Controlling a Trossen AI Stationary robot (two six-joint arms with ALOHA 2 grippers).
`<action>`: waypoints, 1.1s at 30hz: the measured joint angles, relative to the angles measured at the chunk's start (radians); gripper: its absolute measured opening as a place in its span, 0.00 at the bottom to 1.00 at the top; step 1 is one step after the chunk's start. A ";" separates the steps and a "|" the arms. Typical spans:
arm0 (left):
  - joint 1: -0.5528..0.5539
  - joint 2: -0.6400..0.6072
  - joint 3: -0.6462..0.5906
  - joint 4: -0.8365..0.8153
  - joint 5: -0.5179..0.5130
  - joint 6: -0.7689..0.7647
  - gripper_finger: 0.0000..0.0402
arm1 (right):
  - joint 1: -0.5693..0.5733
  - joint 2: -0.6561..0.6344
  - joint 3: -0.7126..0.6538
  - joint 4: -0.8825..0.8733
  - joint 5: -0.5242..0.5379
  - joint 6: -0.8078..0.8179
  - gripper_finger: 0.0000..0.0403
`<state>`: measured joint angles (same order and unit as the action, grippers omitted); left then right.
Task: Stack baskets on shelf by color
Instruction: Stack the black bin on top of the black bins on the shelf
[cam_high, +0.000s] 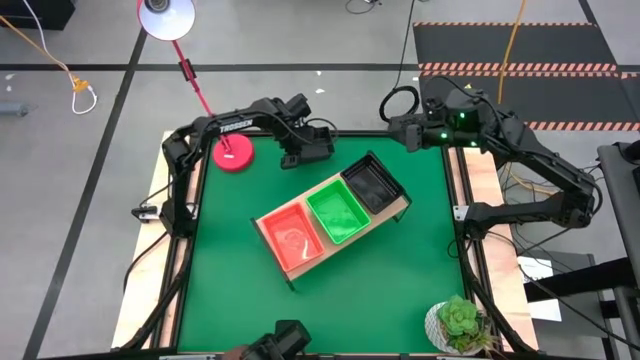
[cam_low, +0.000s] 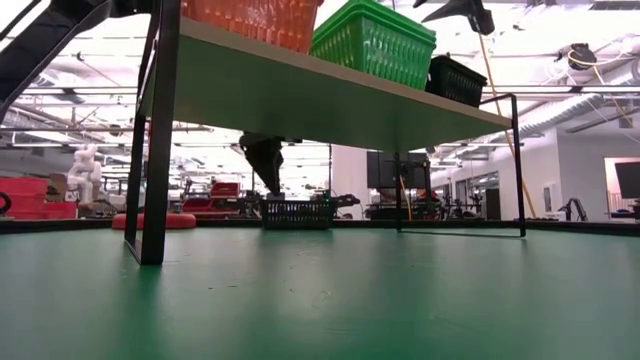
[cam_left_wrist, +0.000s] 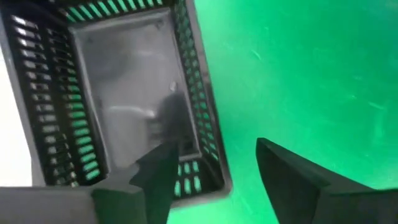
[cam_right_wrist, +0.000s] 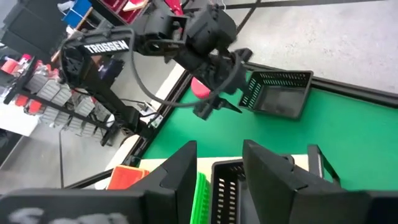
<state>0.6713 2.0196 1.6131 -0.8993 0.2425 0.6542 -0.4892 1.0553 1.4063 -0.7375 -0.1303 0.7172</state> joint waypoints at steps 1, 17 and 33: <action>-0.003 0.003 0.000 0.012 -0.006 -0.005 0.51 | 0.000 0.002 0.000 0.008 0.000 -0.004 0.31; -0.024 0.072 0.000 0.037 -0.104 -0.006 0.08 | 0.000 0.027 0.000 0.080 -0.004 -0.039 0.31; -0.110 -0.234 0.000 -0.016 -0.221 0.063 0.02 | 0.013 0.205 0.153 0.073 0.025 -0.154 0.31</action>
<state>0.5614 1.7853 1.6127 -0.9157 0.0220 0.7171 -0.4759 1.2605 1.5593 -0.6641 -0.1049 0.5630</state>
